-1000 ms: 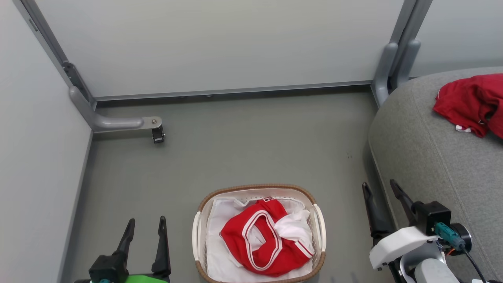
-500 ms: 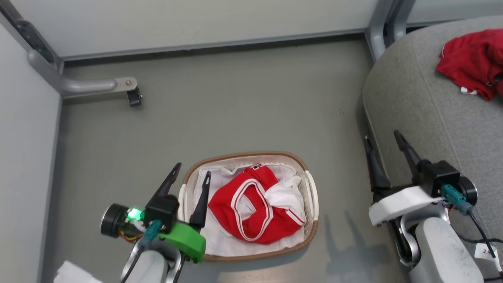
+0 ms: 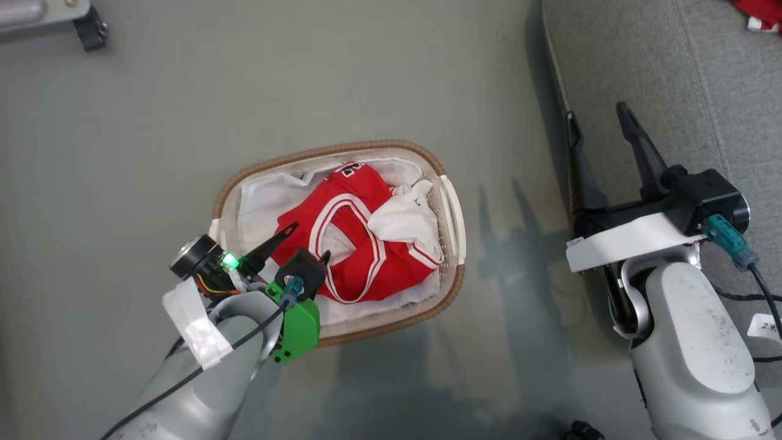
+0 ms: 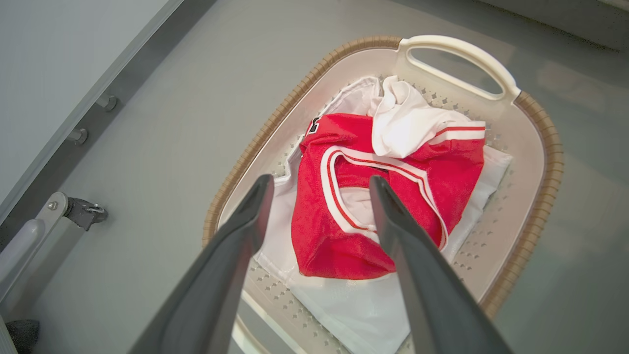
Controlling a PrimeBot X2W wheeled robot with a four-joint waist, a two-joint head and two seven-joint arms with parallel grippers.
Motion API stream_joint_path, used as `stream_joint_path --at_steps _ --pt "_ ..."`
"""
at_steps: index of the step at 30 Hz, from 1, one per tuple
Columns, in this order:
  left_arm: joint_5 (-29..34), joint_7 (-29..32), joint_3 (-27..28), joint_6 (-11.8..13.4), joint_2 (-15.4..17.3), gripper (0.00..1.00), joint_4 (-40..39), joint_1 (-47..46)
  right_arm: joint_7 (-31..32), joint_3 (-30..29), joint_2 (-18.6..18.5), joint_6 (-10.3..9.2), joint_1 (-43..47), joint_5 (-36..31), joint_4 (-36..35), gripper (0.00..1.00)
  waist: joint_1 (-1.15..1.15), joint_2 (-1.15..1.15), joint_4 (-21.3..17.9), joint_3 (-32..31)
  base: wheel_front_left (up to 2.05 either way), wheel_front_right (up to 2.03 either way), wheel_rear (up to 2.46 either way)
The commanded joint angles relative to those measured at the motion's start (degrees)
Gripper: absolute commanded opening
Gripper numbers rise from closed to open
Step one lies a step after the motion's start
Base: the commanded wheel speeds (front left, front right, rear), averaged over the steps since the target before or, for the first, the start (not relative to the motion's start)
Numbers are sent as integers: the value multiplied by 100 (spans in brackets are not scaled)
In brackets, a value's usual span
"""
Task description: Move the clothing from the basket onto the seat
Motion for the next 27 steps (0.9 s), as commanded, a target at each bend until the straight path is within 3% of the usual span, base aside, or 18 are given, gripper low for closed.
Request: stream_joint_path --at_steps 1,13,24,25,26,27 --pt "78 44 -77 -5 83 100 171 -225 -28 25 -13 -6 -124 63 -51 100 -1 0 -545 906 0 0 0" --pt "348 238 -435 106 210 100 1377 -1094 -28 278 -12 -6 -437 381 -204 100 -1 0 -830 1614 0 0 0" --pt "319 380 -457 516 312 100 1935 -1513 -28 380 -13 -6 -518 521 -267 100 -1 0 -927 1824 0 0 0" --pt "295 407 -450 524 305 86 1969 -1537 -28 387 -13 -6 -522 527 -268 100 -1 0 -930 1831 0 0 0" --pt "276 416 -450 542 296 51 2010 -1553 -28 397 -13 -6 -525 540 -268 100 -1 0 -933 1836 0 0 0" --pt "262 428 -447 543 290 45 2040 -1559 -28 404 -13 -6 -528 545 -264 100 -1 0 -936 1839 0 0 0"
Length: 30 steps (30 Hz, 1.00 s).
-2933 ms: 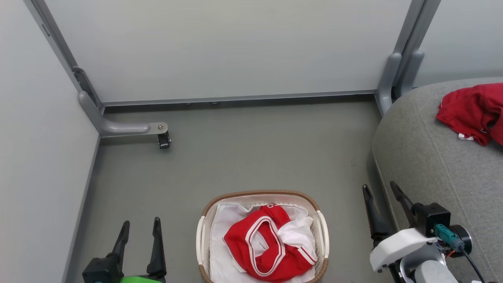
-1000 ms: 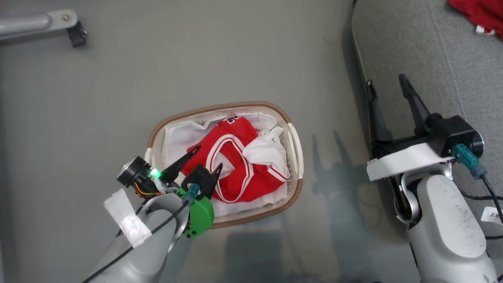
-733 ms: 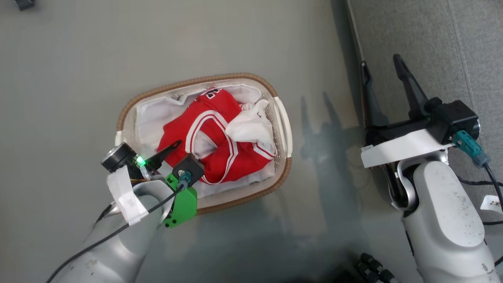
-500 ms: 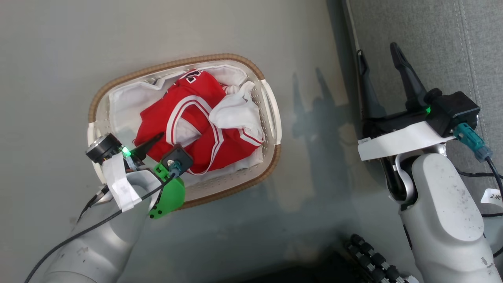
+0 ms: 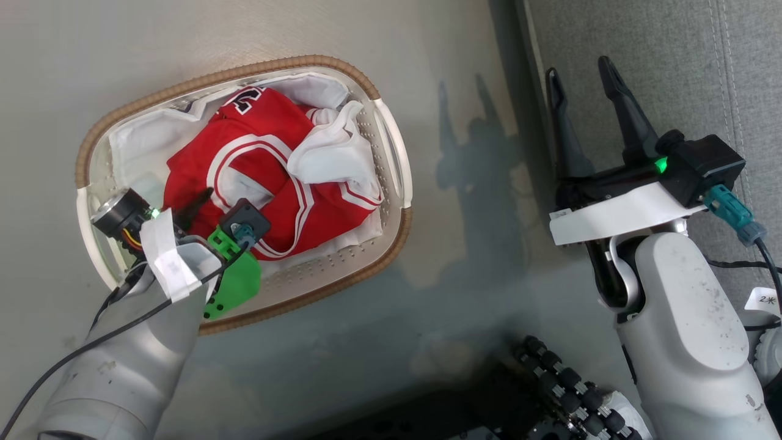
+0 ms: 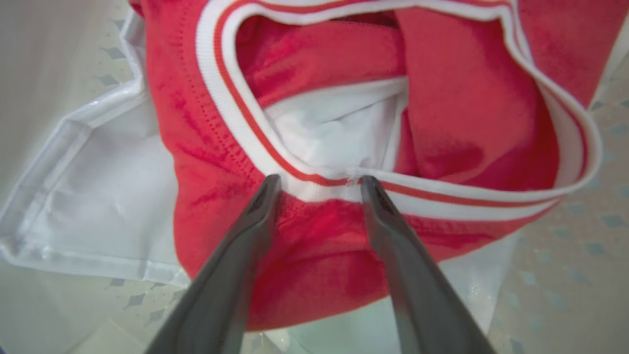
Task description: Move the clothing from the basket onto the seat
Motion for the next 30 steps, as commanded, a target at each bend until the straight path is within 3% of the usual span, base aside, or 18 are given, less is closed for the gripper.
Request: stream_joint_path --at_steps 1,2,3,9,17,25,30 --pt "-49 29 22 31 29 28 61 -102 -28 16 -15 -6 -53 32 -15 100 -1 0 -12 12 0 0 0" --pt "-71 38 22 35 27 10 78 -111 -28 26 -14 -6 -57 37 -12 100 -1 0 -15 14 0 0 0" --pt "-88 60 22 32 25 0 100 -126 -28 39 -14 -6 -63 46 -8 100 -1 0 -21 15 0 0 0" --pt "-192 70 -6 -8 -46 0 202 -127 -28 61 -15 -6 -53 48 28 100 -1 0 -18 -27 0 0 0" --pt "-386 -346 3 -72 -259 0 167 97 -28 -44 -16 -6 49 -85 168 100 -1 0 178 -423 0 0 0" --pt "-705 -723 29 -260 -504 0 -302 400 -28 -184 -17 -6 304 -345 388 100 -1 0 597 -1260 0 0 0" --pt "-917 -759 -13 -376 -539 0 -1025 707 -28 -306 -20 -6 595 -539 563 100 -1 0 883 -1951 0 0 0"
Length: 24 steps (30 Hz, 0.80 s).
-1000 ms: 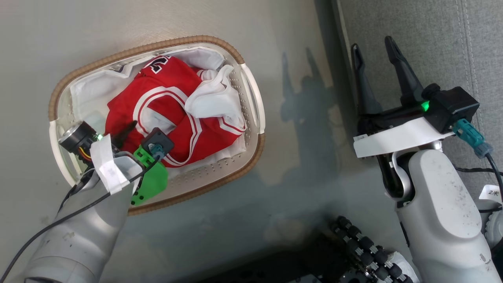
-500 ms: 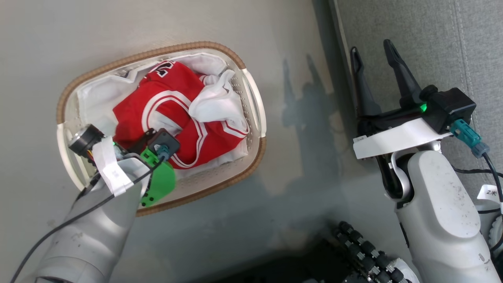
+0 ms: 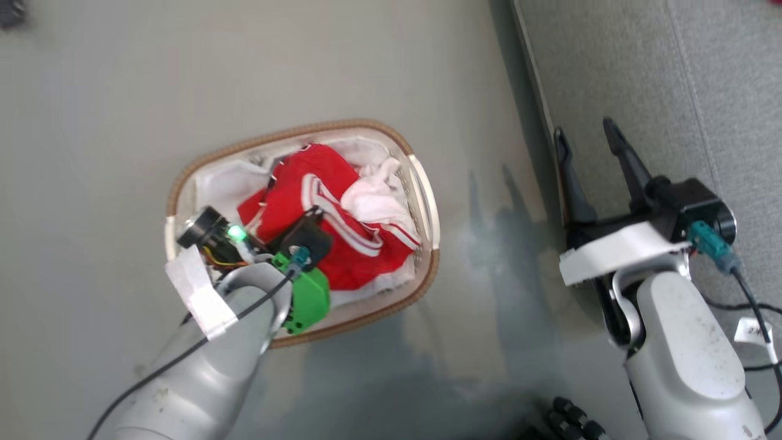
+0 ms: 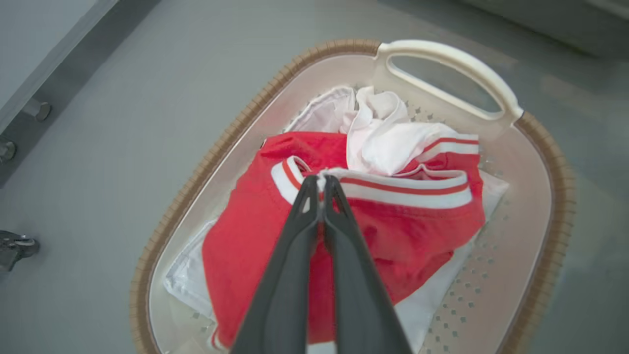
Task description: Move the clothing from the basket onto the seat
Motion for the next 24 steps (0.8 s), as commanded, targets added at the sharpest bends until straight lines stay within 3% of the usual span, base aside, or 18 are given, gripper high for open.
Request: stream_joint_path --at_steps 1,13,24 --pt "-43 -30 -47 -40 9 0 -258 180 -28 -40 -25 -6 177 -66 58 100 0 0 459 -812 0 0 0" --pt "-430 -34 -543 -166 939 0 -2253 752 -28 -11 -25 -6 997 -190 407 100 0 0 679 -2432 0 0 0" --pt "-1207 664 -1139 -165 1913 0 -3863 -244 -28 331 -25 -6 1313 -142 501 100 0 0 545 -3318 0 0 0"
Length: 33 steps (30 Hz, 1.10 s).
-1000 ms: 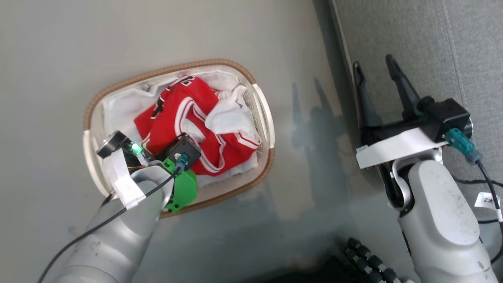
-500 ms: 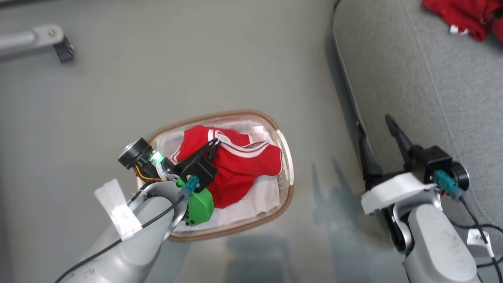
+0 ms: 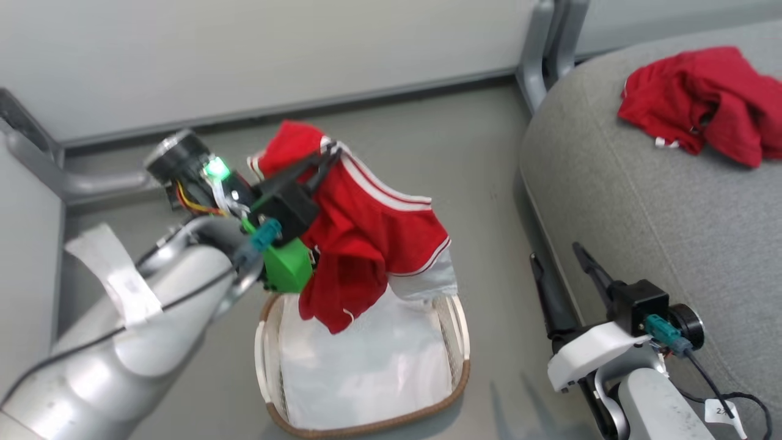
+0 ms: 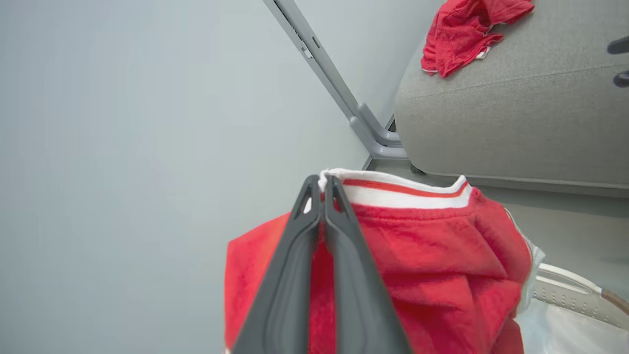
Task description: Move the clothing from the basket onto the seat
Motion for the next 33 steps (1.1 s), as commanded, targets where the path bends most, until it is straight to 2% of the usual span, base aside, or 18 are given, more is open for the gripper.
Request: stream_joint_path --at_steps 1,7,19,33 --pt "-91 95 -17 5 118 0 -182 -197 -28 79 -23 -6 23 -26 0 100 0 0 -8 -507 0 0 0" --pt "-327 359 105 7 307 0 -577 -724 -28 459 -24 -6 -146 -61 20 100 0 0 -79 -709 0 0 0" --pt "-446 297 209 55 94 0 -694 -1198 -28 1272 -24 -6 -691 -119 261 100 0 0 -85 -885 0 0 0" --pt "-490 179 96 105 -103 0 -762 -1271 -28 2750 -70 -7 -1734 874 1038 100 0 0 31 -942 0 0 0"
